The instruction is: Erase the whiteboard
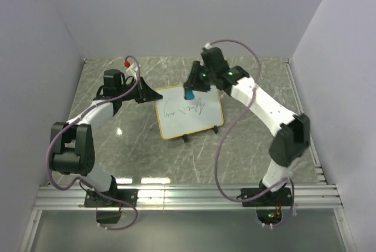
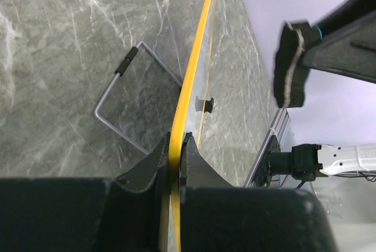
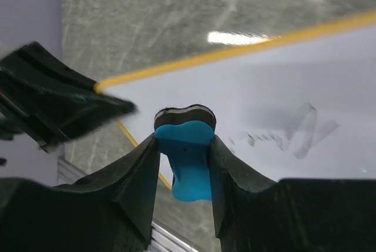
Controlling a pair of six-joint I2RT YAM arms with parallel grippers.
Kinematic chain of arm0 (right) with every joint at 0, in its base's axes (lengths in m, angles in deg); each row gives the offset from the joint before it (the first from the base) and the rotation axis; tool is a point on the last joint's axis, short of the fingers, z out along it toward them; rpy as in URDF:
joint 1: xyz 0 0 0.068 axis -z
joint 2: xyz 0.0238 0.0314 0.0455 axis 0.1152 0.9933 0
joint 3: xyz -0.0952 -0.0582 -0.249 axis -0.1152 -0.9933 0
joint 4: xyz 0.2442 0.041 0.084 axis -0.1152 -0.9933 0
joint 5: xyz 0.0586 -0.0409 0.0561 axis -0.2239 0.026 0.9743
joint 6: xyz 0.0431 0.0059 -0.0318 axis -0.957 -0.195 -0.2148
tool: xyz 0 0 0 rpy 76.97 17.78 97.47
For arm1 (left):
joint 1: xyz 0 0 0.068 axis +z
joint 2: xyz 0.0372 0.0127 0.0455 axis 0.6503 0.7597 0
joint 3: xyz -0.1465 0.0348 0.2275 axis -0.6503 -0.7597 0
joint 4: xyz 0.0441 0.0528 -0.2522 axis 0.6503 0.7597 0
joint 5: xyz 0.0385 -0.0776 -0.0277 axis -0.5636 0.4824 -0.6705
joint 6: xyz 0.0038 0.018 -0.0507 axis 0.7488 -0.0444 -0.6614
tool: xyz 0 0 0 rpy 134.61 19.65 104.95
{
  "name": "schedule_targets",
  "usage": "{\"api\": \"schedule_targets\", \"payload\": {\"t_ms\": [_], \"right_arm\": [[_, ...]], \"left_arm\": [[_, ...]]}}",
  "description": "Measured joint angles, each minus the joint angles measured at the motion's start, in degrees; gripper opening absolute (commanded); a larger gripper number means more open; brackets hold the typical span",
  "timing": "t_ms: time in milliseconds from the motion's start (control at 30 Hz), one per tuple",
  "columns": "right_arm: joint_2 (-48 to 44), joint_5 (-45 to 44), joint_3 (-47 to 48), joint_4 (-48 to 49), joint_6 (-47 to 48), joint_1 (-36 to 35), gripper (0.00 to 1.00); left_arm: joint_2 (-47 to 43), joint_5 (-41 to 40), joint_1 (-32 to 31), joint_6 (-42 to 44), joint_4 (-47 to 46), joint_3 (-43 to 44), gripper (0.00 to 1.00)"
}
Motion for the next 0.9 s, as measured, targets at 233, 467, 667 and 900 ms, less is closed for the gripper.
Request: {"api": "schedule_targets", "payload": {"t_ms": [233,467,667,900], "right_arm": [[17.1,-1.0,20.5,-2.5,0.8,-5.0,0.0],[17.0,-3.4,16.8,-0.5,0.7,-7.0,0.0],[12.2,-8.1,6.9,2.4,-0.3,-8.2,0.0],[9.4,-12.4,1.6,2.2,-1.6,-11.6,0.0]], "left_arm": [[-3.4,-2.5,-1.4,0.0,1.7,-1.4,0.0],[-4.9,-4.7,-2.4,-0.4,4.3,-1.6,0.0],[-5.0,-5.2,-2.4,-0.8,5.2,-1.6,0.0],[-5.3,-5.6,-2.8,-0.8,5.4,-1.6,0.0]]}}
